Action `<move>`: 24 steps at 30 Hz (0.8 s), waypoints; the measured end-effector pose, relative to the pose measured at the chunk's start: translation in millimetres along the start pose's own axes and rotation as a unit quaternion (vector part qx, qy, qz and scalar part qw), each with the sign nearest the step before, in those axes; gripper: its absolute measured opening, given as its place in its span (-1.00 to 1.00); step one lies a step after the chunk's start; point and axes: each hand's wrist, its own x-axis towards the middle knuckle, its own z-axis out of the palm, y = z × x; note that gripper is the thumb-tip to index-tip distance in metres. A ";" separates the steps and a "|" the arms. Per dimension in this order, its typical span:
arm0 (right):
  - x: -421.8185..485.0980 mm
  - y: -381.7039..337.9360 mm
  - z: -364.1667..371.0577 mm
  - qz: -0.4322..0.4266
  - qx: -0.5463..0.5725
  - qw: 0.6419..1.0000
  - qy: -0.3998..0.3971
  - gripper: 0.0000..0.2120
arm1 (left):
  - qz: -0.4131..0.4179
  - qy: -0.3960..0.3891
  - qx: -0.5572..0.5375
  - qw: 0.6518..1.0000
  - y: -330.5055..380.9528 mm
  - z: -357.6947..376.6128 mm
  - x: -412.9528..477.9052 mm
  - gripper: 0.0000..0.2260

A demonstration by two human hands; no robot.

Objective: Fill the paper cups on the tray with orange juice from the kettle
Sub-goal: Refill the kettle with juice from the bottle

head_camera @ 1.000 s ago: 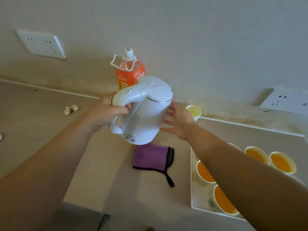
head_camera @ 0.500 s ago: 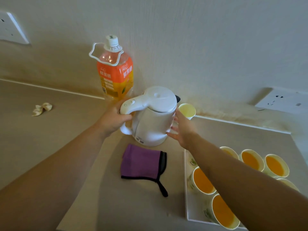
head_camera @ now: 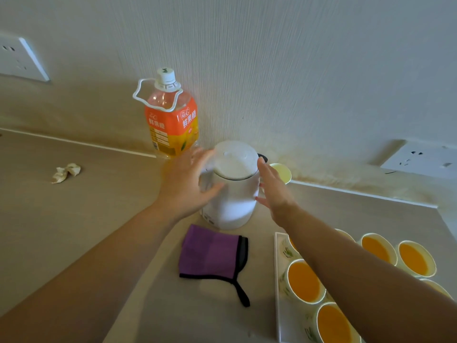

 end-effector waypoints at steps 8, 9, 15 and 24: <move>-13.5 8.0 -5.8 -0.025 -0.010 0.995 -0.094 -0.78 | -0.027 -0.020 0.169 0.985 15.5 15.4 8.3 -0.28; -12.6 10.5 -6.3 -0.017 -0.008 0.996 -0.084 -0.69 | -0.028 -0.018 0.168 0.985 16.2 15.4 8.9 -0.28; -9.4 18.2 -1.7 -0.003 -0.012 1.000 -0.026 -0.57 | -0.012 -0.001 0.113 0.994 14.2 12.0 9.0 -0.26; -12.9 10.2 -2.6 -0.031 -0.129 0.990 -0.049 -0.68 | 0.001 0.012 -0.086 0.996 6.5 -4.0 -7.4 -0.33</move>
